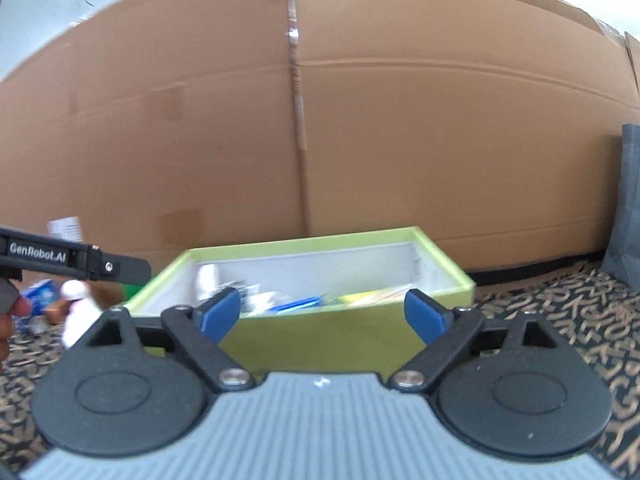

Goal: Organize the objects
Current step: 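Place the steel wool and green tin into the green shoebox, then grasp the white-pink glove with the left tool while the right tool grasps the brown VIVX box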

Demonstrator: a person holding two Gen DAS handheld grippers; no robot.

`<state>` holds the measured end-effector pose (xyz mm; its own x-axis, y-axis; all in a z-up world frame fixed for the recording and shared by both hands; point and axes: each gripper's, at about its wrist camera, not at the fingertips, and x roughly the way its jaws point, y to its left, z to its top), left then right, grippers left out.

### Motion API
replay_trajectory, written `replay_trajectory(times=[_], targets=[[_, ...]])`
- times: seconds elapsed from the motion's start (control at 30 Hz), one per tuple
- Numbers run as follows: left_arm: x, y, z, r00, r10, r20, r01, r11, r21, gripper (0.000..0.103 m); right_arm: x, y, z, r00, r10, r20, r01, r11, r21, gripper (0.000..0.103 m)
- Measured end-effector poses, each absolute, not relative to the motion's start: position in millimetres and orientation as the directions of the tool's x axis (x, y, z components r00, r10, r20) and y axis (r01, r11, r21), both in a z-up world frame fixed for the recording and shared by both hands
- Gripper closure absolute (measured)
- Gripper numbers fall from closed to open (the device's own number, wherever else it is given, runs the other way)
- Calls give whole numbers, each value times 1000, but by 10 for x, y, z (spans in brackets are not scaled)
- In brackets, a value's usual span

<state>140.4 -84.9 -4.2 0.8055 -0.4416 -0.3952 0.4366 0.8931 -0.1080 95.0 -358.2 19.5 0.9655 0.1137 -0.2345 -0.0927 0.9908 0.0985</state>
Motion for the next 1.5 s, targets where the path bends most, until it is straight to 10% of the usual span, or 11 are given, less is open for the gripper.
replay_trajectory(times=[0.47,0.8,0.83,0.9,1.03,1.3,1.5], targets=[[1497,49,-296,867,-155,-474,85,983,-166,13,566,-2705,84,884,330,-332,-313,944,104,11],[2329,69,-456,819,-189,-542,-14,937,-348,13,413,-2627,45,862,322,-393,-312,946,91,11],[2373,63,-478,813,-177,-554,-14,946,-323,20,412,-2602,39,860,325,-394,-315,945,91,11],[2420,75,-543,780,-197,-594,34,961,-274,67,417,-2548,34,853,339,-397,-331,939,90,11],[2157,293,-542,770,-284,-572,143,950,-279,94,438,-2418,34,837,376,-398,-382,922,67,11],[1261,757,-418,709,-315,-630,273,948,-166,94,697,-2038,39,785,460,-415,-495,868,26,14],[830,1065,-323,759,-301,-578,232,954,-192,28,1219,-1560,-35,745,469,-474,-561,825,-66,26]])
